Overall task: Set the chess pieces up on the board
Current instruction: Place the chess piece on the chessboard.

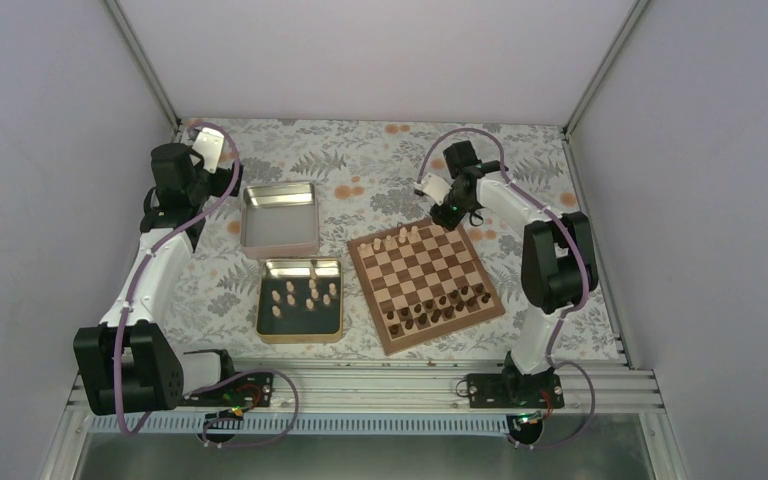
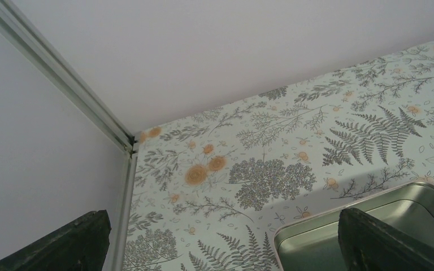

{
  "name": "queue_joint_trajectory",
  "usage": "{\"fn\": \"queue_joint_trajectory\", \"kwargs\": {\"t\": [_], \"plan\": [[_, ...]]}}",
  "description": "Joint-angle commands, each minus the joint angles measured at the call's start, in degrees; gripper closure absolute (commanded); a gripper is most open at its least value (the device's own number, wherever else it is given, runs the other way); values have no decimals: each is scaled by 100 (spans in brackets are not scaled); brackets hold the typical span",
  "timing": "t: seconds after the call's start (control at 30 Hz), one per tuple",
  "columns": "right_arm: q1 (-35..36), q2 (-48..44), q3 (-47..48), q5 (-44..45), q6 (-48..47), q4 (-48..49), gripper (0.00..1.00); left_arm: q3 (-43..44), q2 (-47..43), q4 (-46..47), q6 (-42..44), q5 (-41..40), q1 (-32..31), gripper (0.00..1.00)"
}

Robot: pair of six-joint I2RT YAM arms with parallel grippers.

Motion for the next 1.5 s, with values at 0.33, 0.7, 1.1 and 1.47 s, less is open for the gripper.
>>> {"fn": "queue_joint_trajectory", "kwargs": {"t": [0.33, 0.7, 1.1, 1.47], "plan": [[-44, 48, -108, -91, -20, -177, 84, -16, -89, 142, -83, 110, 32, 0], [-49, 136, -99, 29, -29, -271, 84, -14, -89, 141, -83, 126, 32, 0], [-66, 235, -37, 62, -30, -231, 81, -18, -90, 141, -84, 139, 32, 0], [-34, -198, 371, 92, 30, -379, 62, -24, -115, 133, -84, 123, 32, 0]]}}
